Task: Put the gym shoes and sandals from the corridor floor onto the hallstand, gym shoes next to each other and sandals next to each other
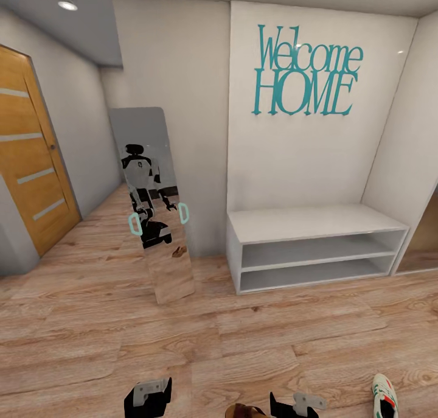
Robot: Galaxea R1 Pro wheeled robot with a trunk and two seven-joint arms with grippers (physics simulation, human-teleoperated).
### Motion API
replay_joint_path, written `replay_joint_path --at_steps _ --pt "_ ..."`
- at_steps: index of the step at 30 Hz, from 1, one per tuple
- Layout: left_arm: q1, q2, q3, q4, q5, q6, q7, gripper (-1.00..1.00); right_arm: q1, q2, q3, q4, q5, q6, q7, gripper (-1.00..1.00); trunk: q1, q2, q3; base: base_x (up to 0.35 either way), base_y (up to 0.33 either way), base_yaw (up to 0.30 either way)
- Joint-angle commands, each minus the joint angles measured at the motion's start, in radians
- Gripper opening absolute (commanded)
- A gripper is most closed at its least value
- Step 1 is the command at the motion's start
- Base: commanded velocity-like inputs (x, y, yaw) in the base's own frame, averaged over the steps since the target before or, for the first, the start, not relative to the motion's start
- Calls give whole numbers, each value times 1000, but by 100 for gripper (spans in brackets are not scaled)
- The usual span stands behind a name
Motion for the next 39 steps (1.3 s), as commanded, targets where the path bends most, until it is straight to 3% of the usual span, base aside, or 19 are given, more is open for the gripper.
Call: replay_joint_path --at_steps 1,15,39 --pt "0 0 0 0 0 0 0 100 0 0 0 0 0 0 0 100 0 0 0 0 0 0" --pt "0 0 0 -1 0 0 0 100 0 1 0 0 1 0 0 100 0 0 0 0 0 126" --pt "0 0 0 0 0 0 0 100 0 1 0 0 3 0 0 100 0 0 0 0 0 278"
